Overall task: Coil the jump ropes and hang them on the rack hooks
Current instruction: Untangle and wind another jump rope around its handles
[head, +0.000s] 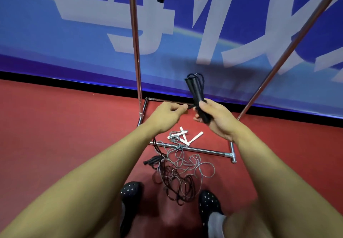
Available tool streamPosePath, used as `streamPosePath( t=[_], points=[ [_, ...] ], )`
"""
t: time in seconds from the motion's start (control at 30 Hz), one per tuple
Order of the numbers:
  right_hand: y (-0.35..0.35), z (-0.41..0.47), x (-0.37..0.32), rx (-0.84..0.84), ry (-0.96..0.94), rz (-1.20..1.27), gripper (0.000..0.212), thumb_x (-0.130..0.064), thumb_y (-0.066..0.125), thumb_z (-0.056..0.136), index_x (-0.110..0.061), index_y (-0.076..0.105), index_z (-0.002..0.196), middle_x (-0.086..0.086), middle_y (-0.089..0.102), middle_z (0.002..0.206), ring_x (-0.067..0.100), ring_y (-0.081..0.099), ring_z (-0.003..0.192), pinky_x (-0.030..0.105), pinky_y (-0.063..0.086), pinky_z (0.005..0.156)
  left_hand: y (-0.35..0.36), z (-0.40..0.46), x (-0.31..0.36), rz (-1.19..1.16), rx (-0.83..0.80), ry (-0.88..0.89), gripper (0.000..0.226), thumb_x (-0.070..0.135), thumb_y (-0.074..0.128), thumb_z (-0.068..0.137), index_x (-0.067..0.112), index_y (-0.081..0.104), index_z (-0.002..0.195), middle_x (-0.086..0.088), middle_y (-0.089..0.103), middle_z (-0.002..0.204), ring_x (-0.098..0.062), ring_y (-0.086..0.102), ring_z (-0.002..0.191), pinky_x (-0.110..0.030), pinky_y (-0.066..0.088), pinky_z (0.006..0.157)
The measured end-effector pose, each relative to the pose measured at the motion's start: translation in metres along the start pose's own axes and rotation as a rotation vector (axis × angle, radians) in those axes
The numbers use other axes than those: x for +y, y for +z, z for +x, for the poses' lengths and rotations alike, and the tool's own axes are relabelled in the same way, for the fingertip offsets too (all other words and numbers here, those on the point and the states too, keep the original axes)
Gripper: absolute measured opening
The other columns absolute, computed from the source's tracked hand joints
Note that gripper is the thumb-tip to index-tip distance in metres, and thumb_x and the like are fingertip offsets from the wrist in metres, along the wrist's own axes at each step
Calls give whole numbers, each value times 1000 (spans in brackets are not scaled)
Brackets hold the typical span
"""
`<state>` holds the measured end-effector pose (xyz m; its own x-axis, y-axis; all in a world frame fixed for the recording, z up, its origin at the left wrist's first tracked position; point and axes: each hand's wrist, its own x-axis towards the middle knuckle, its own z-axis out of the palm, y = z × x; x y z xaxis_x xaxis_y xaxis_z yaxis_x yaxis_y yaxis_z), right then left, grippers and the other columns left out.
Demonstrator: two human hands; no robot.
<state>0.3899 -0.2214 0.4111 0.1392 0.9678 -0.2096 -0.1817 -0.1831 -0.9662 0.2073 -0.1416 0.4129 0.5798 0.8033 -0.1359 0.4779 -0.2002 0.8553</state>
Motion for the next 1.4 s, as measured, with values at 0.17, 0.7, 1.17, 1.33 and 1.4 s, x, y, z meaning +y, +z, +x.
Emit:
streamPosePath(
  t=[0.17, 0.7, 1.17, 1.33, 1.4],
  points=[
    [-2, 11, 13, 41, -29, -283, 34, -17, 73, 94, -13, 64, 127, -1, 71, 107, 11, 65, 104, 27, 44, 96, 0, 16, -3, 64, 17, -63, 38, 33, 51, 106, 15, 78, 86, 5, 75, 76, 1, 44, 39, -24, 38, 56],
    [3, 8, 25, 9, 93, -276, 32, -3, 81, 83, 2, 68, 111, 23, 74, 93, 28, 71, 86, 52, 60, 91, 1, 15, -5, 105, -338, 20, 27, 2, 49, 101, 14, 71, 93, -3, 77, 86, -17, 75, 73, -28, 55, 64],
    [11, -3, 17, 52, 76, -249, 23, 3, 79, 83, -9, 65, 96, 3, 73, 75, 15, 68, 70, 24, 53, 64, -2, 8, 10, -125, -279, -269, 39, 8, 45, 105, 4, 63, 70, -12, 59, 61, -22, 66, 54, -23, 54, 51],
    [12, 2, 20, 163, 62, -154, 34, 6, 77, 83, -1, 64, 114, -5, 74, 77, 9, 65, 68, 26, 53, 68, 2, 12, 4, -133, -201, -249, 35, 21, 54, 106, -9, 70, 97, -9, 63, 63, -17, 61, 50, -24, 48, 55],
    [11, 4, 22, 171, 45, -50, 40, 7, 77, 84, -5, 63, 119, 3, 77, 98, 14, 69, 82, 27, 55, 75, 3, 11, 2, -115, -191, -232, 36, 24, 55, 106, -7, 70, 99, -11, 70, 71, -16, 59, 50, -20, 47, 53]
  ],
)
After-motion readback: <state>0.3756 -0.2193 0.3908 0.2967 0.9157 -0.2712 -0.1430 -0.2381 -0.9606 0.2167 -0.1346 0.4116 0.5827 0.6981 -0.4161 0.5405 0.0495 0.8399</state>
